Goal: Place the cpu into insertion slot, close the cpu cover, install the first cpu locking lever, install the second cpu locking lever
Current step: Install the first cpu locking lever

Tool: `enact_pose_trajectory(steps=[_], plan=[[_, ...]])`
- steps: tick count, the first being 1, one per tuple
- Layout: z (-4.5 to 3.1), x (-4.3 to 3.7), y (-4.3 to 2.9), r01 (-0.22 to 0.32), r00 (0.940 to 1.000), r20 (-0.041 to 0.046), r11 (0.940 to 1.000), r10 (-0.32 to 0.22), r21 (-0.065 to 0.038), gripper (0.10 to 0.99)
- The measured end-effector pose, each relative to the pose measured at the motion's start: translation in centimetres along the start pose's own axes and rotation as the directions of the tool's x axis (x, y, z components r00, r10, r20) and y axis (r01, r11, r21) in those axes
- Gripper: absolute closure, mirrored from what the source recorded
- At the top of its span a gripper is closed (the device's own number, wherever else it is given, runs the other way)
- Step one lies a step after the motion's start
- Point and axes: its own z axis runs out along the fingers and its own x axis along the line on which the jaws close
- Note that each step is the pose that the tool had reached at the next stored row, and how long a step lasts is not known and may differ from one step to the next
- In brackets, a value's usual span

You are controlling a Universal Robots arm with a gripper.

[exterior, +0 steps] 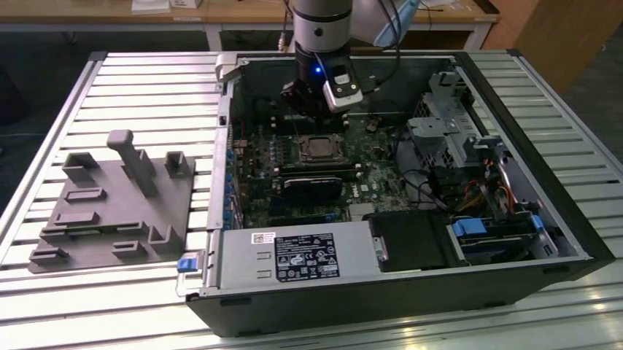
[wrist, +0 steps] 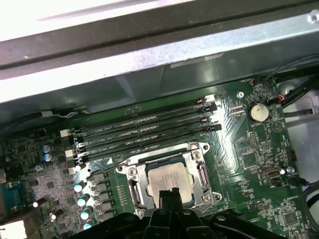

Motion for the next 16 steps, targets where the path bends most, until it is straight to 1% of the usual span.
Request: enact_pose_trajectory(steps=[4, 5, 7, 16], plan=[[-0.05, 0.03, -0.01, 0.0, 1.0, -0.0001, 1.0, 0.0, 0.0, 0.98], [-0.06, 0.16, -0.05, 0.0, 1.0, -0.0001, 1.0, 0.0, 0.0, 0.98], [-0.09, 0.59, -0.16, 0.0, 1.0, -0.0002, 1.0, 0.0, 0.0, 0.98], [-0.24, 3.02, -0.8, 0.0, 1.0, -0.0001, 1.0, 0.0, 0.0, 0.98]])
